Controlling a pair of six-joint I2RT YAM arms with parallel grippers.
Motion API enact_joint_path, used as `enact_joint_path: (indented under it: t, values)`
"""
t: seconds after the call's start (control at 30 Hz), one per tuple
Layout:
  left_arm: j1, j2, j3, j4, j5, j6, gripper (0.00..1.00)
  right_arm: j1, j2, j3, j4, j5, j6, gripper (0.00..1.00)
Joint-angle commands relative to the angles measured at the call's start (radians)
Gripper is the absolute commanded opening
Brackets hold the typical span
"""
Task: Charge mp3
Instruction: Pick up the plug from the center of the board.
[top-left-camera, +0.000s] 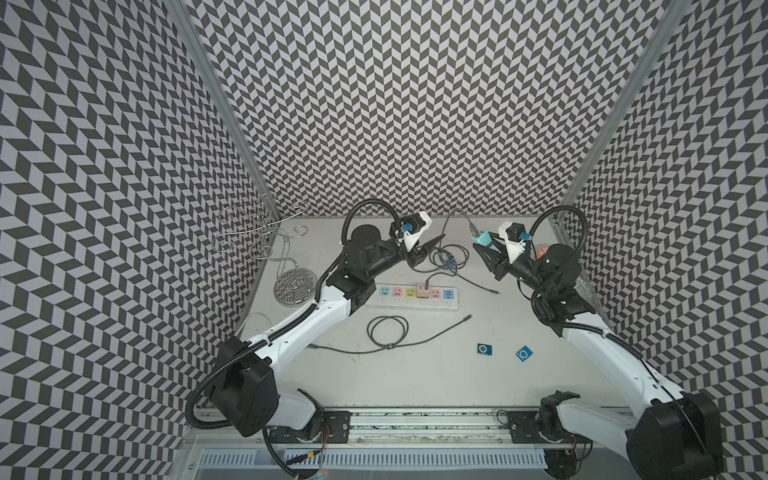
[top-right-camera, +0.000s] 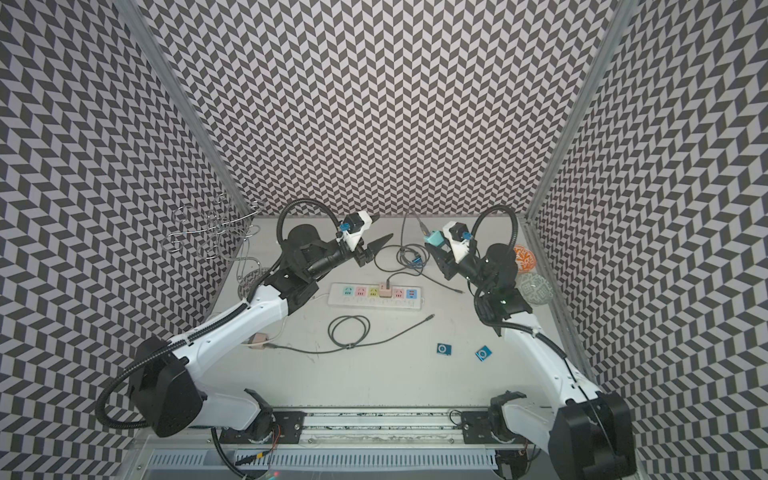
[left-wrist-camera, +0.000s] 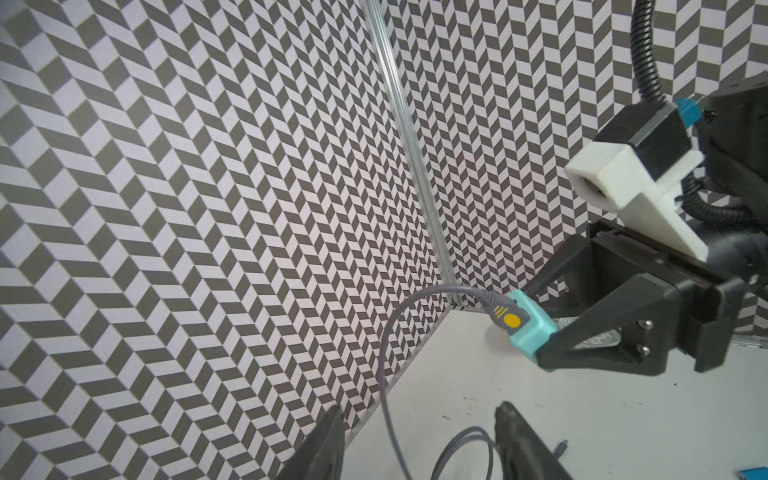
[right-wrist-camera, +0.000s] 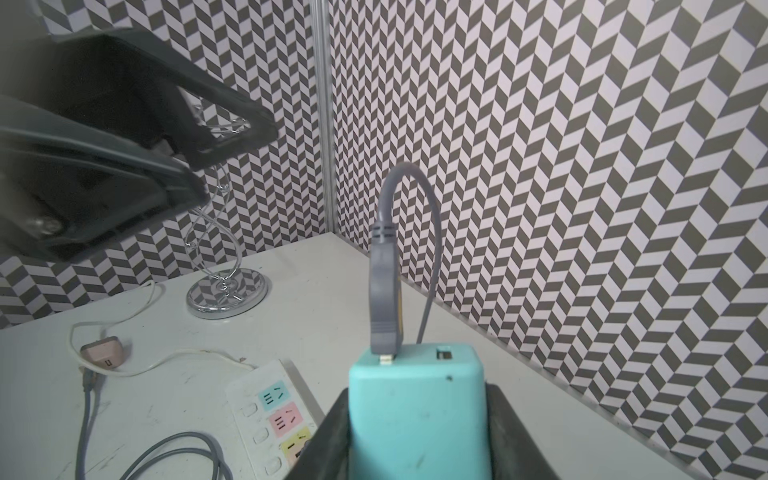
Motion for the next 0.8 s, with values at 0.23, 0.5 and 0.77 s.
enact_joint_path:
  t: [0.23,0.5,0.77]
  values:
    - [-0.082,0.111,0.104,-0.027,-0.012,0.021,0.55,0.041,-0.099,-0.079,0.170,0.043,-0.081,0.26]
    - [-0.112,0.130,0.111,-0.030,0.095,0.025,0.55,0.070,-0.133,-0.126,0.219,0.091,-0.133,0.26]
    - [-0.118,0.194,0.220,-0.177,0.158,0.004,0.54,0.101,-0.143,-0.174,0.277,0.112,-0.216,0.27]
